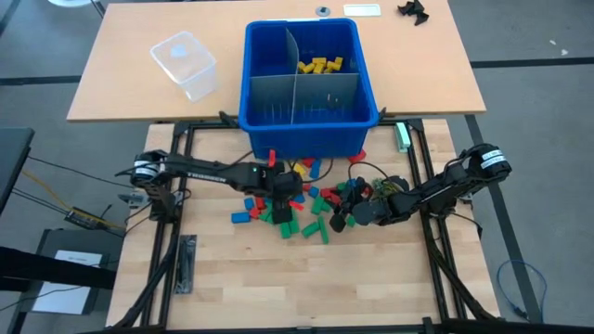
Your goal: Sort Items/Unsort Items
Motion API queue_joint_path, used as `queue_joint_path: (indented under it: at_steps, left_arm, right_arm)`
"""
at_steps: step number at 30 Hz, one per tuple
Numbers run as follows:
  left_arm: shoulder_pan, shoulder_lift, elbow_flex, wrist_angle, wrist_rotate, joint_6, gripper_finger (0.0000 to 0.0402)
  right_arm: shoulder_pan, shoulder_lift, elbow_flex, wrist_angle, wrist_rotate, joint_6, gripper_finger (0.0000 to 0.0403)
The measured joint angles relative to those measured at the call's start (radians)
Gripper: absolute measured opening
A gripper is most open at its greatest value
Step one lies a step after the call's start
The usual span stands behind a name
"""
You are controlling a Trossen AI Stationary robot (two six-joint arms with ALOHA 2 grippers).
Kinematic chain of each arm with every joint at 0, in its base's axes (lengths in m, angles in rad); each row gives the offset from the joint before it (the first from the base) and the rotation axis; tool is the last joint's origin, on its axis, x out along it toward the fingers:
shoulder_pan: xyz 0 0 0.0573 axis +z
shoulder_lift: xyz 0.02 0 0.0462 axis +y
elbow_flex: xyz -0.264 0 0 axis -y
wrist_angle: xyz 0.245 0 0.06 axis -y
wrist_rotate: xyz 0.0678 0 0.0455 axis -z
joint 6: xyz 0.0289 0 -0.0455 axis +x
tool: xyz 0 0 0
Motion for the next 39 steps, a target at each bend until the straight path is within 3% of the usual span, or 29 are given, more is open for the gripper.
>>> queue_joint_path:
  at_steps: [8,17,23,31,39]
  left_arm:
    - [0.056,0.054,-0.072,0.137,0.056,0.000,0.0227]
    - [0.105,0.146,-0.071,0.135,0.043,0.030,0.0212]
    - [0.140,0.148,-0.070,0.133,0.054,0.027,0.0187]
    - [0.174,0.147,-0.086,0.152,0.092,0.027,0.0183]
    - [0.175,0.147,-0.064,0.144,0.018,-0.023,0.0183]
  right_arm:
    - [-0.008,0.000,0.000,0.007,0.002,-0.002,0.0171]
    - [-0.008,0.000,0.000,0.005,0.002,-0.002,0.0171]
    - [-0.007,0.000,0.000,0.003,0.002,-0.002,0.0171]
    - [-0.007,0.000,0.000,0.001,0.002,0.000,0.0171]
    - [-0.007,0.000,0.000,0.001,0.002,0.000,0.0171]
